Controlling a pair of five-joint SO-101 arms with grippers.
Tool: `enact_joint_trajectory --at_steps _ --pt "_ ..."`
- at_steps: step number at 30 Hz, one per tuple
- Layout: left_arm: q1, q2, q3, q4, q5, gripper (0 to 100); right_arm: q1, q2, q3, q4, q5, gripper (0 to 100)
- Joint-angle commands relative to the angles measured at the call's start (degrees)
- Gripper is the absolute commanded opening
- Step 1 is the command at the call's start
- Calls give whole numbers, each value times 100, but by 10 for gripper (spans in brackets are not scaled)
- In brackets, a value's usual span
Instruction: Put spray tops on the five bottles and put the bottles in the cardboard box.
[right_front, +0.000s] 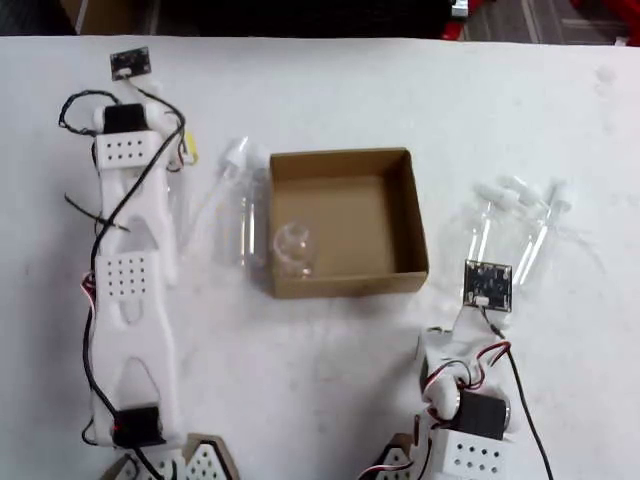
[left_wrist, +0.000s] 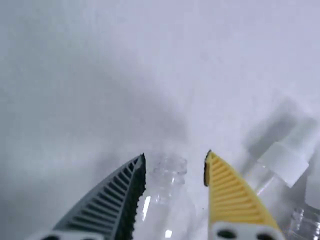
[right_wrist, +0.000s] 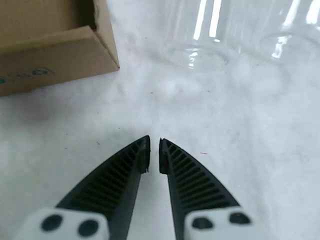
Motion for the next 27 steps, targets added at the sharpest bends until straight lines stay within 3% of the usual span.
enact_joint_trajectory --at_steps 1,8,15,19,27 --pt "-75 -4 -220 -158 70 178 48 -22 53 13 -62 17" --pt "-57 75 -246 -132 62 23 48 -22 53 13 -62 17" --pt "-48 22 -281 141 53 28 48 -22 53 13 -62 17" --pt "-48 -127 -897 607 53 22 48 -22 53 13 -62 17" --pt "198 -1552 -826 967 70 23 48 -22 53 13 -62 17"
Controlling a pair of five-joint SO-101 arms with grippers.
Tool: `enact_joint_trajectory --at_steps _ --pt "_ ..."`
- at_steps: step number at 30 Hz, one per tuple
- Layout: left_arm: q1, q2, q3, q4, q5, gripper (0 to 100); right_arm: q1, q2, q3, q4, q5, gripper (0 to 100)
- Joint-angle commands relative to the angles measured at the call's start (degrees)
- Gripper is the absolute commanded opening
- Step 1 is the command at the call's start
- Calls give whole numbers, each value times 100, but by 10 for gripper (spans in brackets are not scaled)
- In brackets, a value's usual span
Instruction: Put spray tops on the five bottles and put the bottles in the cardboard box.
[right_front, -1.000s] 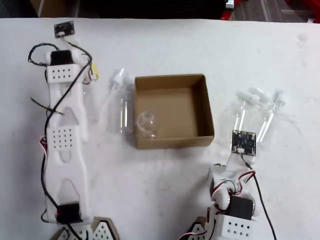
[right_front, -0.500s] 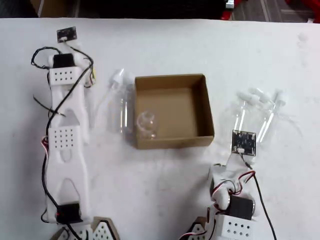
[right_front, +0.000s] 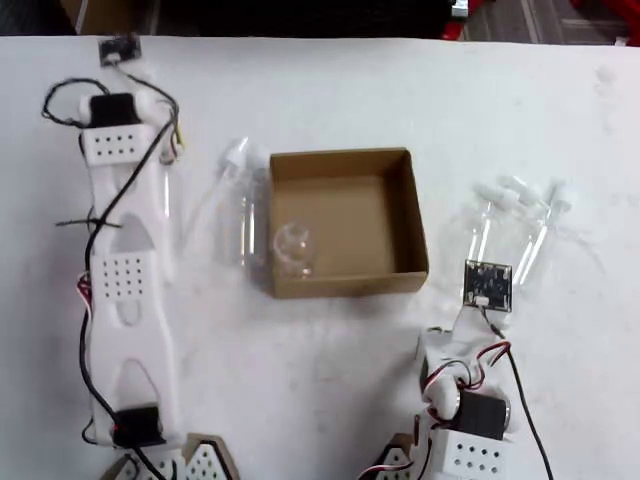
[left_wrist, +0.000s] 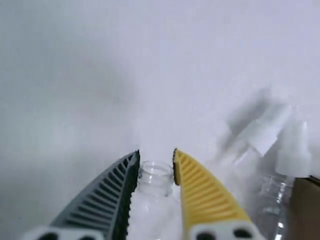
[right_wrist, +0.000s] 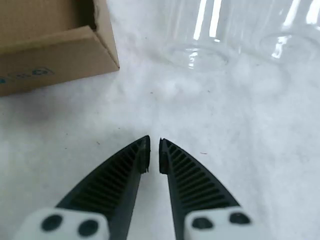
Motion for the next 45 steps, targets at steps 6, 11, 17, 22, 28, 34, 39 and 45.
enact_joint_trajectory --at_steps 6,11,17,22,28,34,39,45 --pt "374 -2167 -202 97 79 23 48 -22 53 13 -62 17" --pt "664 -3187 -176 105 79 23 48 -22 53 13 -62 17" --pt "1305 -4998 1415 97 62 23 48 -22 53 13 -62 17" --pt "1868 -6809 3780 44 70 23 48 -22 53 13 -62 17" --pt "1982 -8629 5837 -993 44 23 48 -22 53 13 -62 17" --pt "2026 -10114 7965 -2444 70 22 48 -22 53 13 -62 17" --pt "2018 -11134 9934 -4308 62 22 48 -22 53 13 -62 17" --pt "2044 -11758 11692 -6057 88 22 48 -22 53 13 -62 17"
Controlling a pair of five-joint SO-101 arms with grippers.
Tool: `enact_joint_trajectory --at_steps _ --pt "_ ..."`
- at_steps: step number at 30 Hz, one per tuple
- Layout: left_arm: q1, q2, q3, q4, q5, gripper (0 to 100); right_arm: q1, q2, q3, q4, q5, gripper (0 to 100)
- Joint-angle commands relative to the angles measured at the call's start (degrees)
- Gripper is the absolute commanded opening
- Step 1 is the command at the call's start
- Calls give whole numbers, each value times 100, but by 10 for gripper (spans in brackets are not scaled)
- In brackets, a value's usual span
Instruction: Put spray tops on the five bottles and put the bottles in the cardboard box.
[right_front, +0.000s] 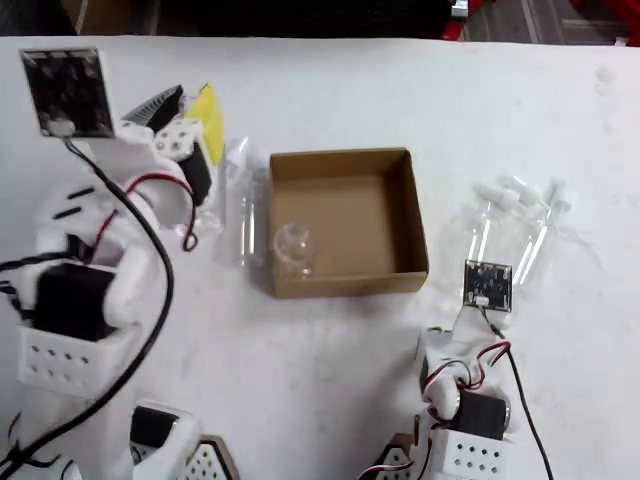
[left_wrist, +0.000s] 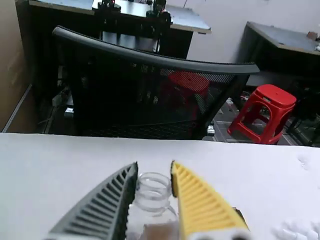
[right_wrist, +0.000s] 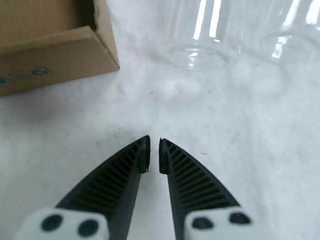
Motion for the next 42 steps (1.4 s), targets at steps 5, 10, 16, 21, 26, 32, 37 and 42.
enact_joint_trajectory --at_steps 5,10,16,21,26,32,37,42 --pt "655 -558 1459 -1749 88 23 48 -22 53 13 -62 17" --pt "1015 -268 2356 -3666 88 23 48 -22 53 13 -62 17" --pt "980 725 3288 -6637 53 23 48 -22 53 13 -62 17" --pt "980 1763 3015 -6980 316 24 48 -22 53 13 -62 17" --pt "945 2237 3103 -7376 897 24 48 -22 53 13 -70 17" --pt "954 2273 3473 -7393 791 23 48 -22 53 13 -70 17" --pt "954 2519 3402 -7499 554 23 48 -22 53 13 -70 17" --pt "963 3503 3244 -8624 369 22 57 -22 53 13 -70 17"
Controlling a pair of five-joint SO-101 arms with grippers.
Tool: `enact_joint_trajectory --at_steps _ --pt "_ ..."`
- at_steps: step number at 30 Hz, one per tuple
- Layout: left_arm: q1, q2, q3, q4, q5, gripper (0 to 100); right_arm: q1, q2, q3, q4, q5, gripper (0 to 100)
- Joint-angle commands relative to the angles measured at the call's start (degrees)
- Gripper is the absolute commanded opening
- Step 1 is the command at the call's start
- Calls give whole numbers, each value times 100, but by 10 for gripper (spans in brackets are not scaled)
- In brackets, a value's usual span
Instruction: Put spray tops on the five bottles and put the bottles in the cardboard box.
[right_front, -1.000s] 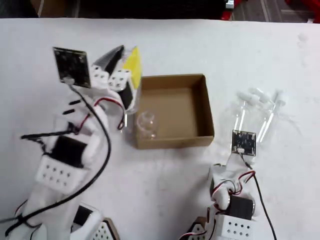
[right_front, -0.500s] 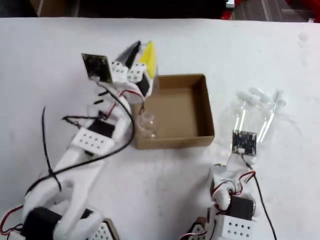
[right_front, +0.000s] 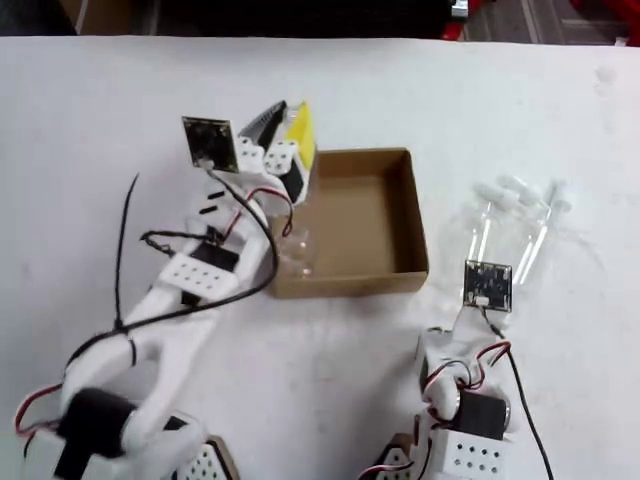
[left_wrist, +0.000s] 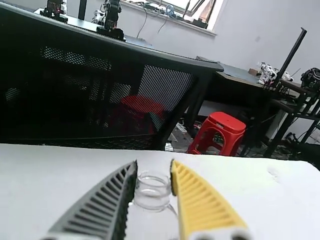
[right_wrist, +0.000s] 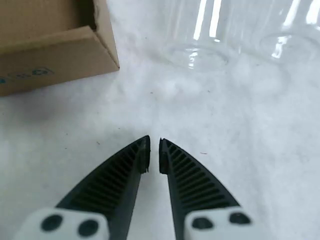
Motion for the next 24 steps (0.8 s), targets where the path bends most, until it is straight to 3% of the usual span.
enact_joint_trajectory --at_steps 1,12,24 --pt "75 725 -264 -1134 -237 22 57 -22 53 13 -70 17" --pt "110 1727 -316 -2242 -686 22 57 -22 53 13 -70 17" --pt "-136 2580 -325 -3182 -466 24 57 -22 53 13 -70 17"
